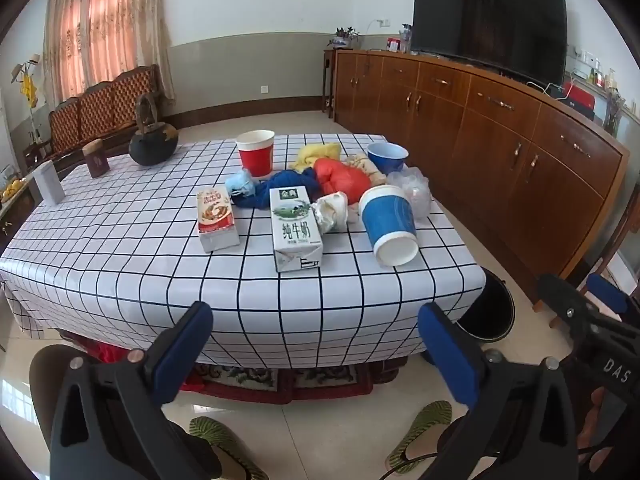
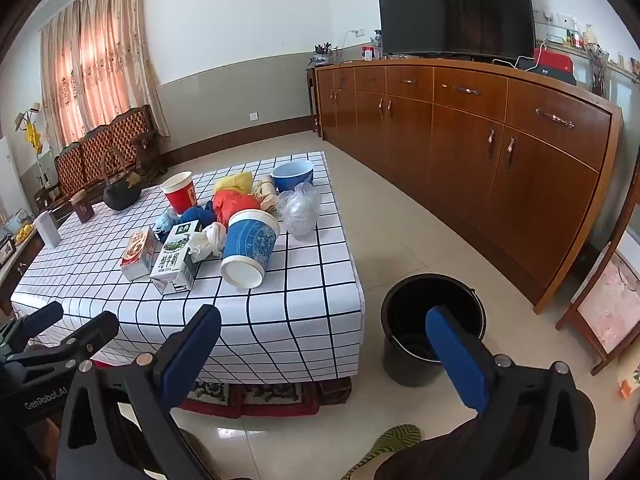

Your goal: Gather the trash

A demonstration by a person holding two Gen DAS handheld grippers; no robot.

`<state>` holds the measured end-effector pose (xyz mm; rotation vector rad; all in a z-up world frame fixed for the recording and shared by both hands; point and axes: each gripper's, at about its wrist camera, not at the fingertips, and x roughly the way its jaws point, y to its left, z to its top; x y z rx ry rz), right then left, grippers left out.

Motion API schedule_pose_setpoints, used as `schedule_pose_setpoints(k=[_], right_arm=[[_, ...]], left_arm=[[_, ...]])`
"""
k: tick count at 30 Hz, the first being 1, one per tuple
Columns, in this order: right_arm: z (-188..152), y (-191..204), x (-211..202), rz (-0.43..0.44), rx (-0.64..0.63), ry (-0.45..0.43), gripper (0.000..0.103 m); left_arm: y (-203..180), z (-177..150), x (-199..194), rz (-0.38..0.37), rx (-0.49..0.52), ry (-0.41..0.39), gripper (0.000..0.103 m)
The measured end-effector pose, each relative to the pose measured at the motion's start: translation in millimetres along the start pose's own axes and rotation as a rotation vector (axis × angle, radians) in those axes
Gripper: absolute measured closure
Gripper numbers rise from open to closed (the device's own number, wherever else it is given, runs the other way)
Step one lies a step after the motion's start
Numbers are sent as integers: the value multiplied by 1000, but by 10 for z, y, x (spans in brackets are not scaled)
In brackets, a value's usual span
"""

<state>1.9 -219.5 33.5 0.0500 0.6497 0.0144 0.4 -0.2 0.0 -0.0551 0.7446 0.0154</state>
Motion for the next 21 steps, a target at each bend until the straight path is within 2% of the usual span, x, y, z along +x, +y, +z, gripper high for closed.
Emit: schedule_pose_setpoints(k=[9,21], right_arm=[[56,8,-7,-3,1,7,0],[-15,24,39,-9,3,9,0]], left_arm=[[-17,-43,-41,21,2,-54,0],[62,20,-43,11,-35,-44,0]])
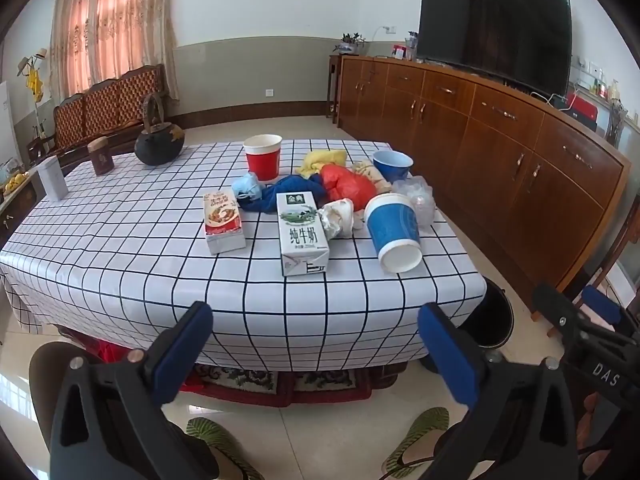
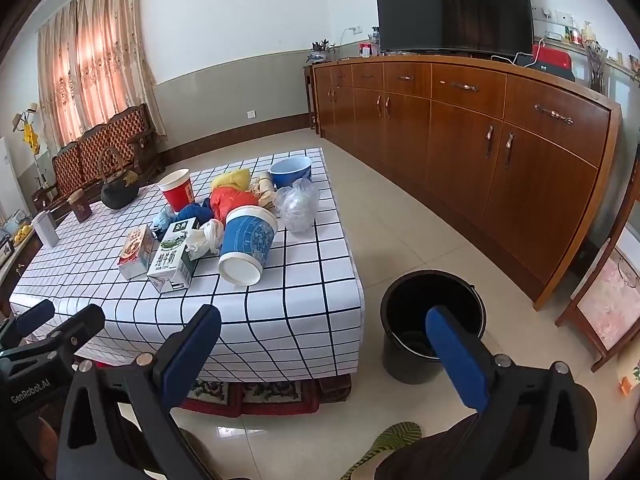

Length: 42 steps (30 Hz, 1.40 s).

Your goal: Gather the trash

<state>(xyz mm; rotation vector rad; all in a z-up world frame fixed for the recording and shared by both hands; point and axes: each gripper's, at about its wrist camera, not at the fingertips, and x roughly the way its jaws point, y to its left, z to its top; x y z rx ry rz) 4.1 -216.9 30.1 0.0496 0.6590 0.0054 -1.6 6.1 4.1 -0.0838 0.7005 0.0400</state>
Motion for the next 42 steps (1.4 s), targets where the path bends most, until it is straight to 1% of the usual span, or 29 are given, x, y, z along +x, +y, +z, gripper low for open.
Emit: schedule_pose_setpoints(k=[15,42], right_arm=[[-5,-4,8,1,-2,0,0],[-37,-3,9,2,-5,6,0]], left_arm=[[37,-7,-14,4,-8,-12,0],[63,-21,-12,6,-20,-9,0]])
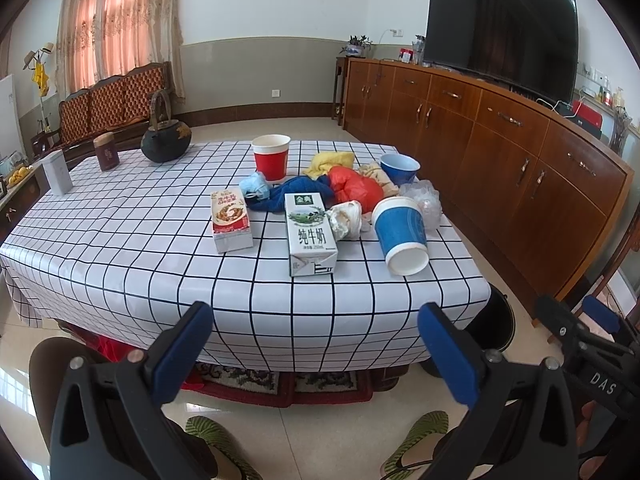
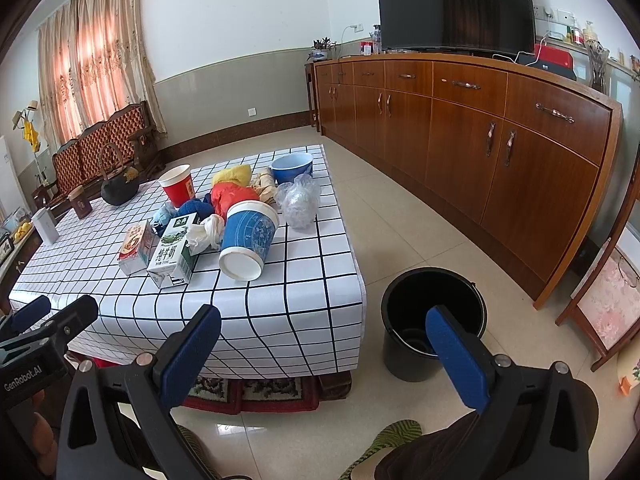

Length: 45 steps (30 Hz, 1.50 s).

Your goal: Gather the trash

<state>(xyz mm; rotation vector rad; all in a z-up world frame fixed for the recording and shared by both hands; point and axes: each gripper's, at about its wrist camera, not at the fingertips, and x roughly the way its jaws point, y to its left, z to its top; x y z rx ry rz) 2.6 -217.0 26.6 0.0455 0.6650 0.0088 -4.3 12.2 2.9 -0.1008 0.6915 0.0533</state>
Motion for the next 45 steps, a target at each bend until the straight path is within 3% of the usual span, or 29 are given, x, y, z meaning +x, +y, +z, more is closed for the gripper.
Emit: schedule_pose_setpoints(k=[28,45], right_arm=[[52,62,-19,0,-3,-24,0],[73,124,164,26,-5,-8,0]], left_arm=[[32,22,-11,-1,-4,-39,0],[192,71,187,18,-20,-15,0]])
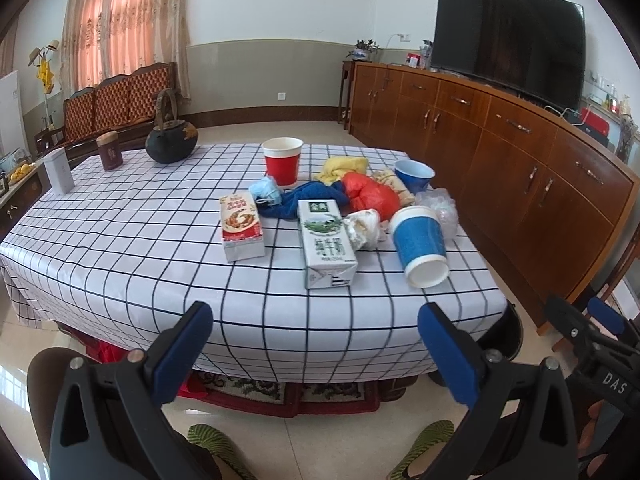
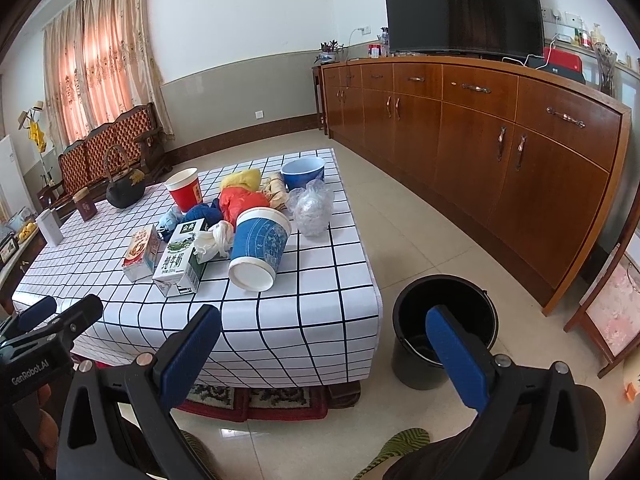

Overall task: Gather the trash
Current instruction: 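Grasp the nut milk carton with left tool while right tool grasps the blue paper cup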

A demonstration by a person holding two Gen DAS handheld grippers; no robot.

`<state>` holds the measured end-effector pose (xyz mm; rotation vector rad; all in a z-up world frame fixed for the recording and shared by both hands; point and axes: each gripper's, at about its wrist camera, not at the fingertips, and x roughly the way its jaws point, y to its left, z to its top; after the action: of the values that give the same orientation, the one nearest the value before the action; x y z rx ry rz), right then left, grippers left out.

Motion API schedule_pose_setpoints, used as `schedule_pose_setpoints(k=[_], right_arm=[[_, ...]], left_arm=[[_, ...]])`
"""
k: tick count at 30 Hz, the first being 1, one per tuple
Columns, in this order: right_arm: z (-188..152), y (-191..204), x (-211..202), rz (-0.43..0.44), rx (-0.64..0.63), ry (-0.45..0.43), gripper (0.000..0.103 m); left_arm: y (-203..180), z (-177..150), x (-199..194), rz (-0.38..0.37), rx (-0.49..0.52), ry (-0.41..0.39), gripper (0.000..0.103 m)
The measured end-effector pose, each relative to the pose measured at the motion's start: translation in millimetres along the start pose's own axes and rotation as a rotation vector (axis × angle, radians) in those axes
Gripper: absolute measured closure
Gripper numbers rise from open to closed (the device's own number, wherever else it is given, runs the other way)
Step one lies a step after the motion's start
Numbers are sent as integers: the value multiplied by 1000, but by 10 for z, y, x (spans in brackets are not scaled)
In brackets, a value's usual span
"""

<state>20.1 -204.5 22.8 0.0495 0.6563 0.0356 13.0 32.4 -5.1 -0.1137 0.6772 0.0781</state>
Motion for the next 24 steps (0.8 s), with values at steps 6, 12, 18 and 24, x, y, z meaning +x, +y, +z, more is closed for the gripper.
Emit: schedule_pose_setpoints(k=[6,12,18,24], right_arm=[[38,64,159,15,-9,15,0],[116,180,346,28,-27,20,0],[237,306,619,40,-41,33,0],[354,465,954,53,-58,64,0]], left_arm=[[133,46,83,19,-28,-3,0],[234,132,240,45,-35,4,0],[365,233,455,70,-51,9,0],[519,363,742,94,-77,27,0]])
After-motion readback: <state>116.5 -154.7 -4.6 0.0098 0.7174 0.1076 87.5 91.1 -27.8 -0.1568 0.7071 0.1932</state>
